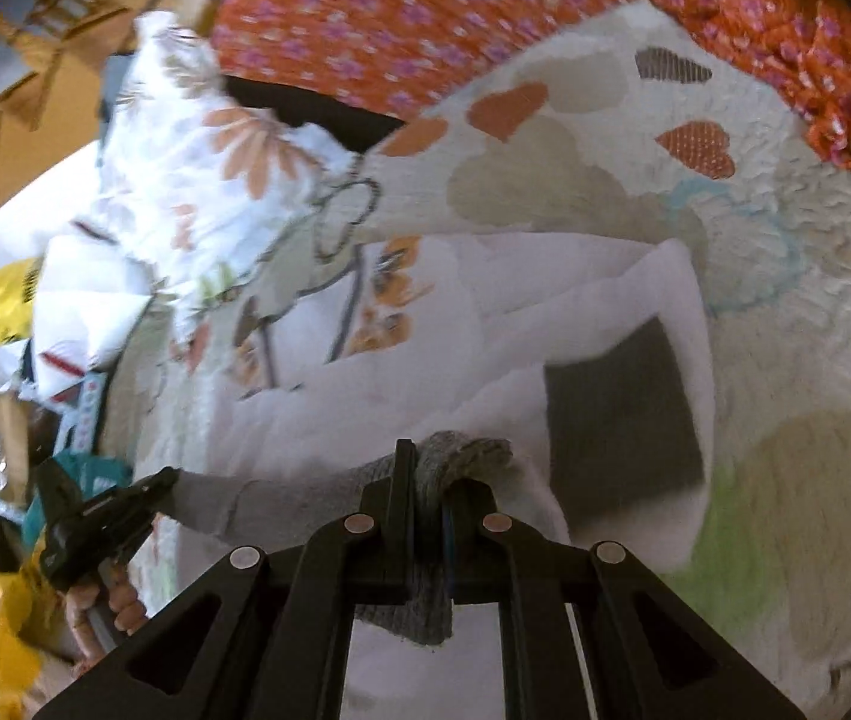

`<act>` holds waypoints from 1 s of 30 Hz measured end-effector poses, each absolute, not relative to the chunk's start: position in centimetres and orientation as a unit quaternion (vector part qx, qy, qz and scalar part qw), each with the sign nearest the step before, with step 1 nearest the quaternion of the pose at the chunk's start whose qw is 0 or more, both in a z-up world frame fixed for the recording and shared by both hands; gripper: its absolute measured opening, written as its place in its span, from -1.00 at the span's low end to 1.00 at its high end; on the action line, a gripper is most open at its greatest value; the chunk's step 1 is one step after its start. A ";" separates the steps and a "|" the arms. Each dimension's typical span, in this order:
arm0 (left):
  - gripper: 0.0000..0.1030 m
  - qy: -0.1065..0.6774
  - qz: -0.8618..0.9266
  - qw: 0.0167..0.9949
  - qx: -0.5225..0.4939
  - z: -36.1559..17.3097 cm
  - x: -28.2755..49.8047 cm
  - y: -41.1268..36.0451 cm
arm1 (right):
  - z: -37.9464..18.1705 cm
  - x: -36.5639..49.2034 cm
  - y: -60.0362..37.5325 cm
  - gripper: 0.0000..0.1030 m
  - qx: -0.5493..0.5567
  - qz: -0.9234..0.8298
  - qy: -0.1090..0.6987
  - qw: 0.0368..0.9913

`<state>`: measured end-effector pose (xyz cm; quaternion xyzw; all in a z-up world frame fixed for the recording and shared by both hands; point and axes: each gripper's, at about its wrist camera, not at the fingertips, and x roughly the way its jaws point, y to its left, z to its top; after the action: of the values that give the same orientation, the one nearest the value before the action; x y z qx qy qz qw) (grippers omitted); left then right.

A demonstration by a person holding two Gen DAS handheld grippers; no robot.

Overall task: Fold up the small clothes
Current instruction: 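Lay the cuff across the cardigan body and open the left tool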

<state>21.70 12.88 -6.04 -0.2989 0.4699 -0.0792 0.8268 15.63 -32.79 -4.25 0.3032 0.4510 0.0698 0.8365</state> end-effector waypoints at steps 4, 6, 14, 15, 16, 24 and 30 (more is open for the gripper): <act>-0.89 0.469 -0.066 0.839 -0.266 -6.4 23.9 11.3 | -6.0 18.3 -33.4 -0.86 0.321 0.061 0.459 0.826; -0.89 0.469 -0.065 0.842 -0.258 -6.7 24.7 10.8 | -6.5 19.5 -33.6 -0.86 0.318 0.057 0.462 0.826; 0.35 0.445 -0.061 0.850 -0.275 -5.9 26.1 10.8 | -8.7 23.5 -35.3 -0.70 0.362 0.050 0.459 0.810; 0.41 0.433 -0.064 0.854 -0.283 -5.3 25.9 11.0 | -8.7 23.5 -35.4 -0.44 0.360 0.046 0.458 0.811; 0.42 0.424 -0.071 0.857 -0.283 -4.7 25.6 11.1 | -8.6 23.5 -35.5 -0.29 0.356 0.044 0.454 0.816; 0.43 0.444 -0.056 0.861 -0.241 -4.5 24.3 11.2 | -5.7 21.8 -36.2 0.24 0.301 0.003 0.419 0.857; 0.43 0.462 -0.049 0.864 -0.196 -5.5 23.1 10.8 | -3.0 20.1 -32.3 0.24 0.237 0.045 0.393 0.888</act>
<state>23.10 10.85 -5.52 -0.1959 0.4617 -0.0492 0.8637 20.14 -32.31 -2.96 0.2369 0.3927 0.0448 0.8875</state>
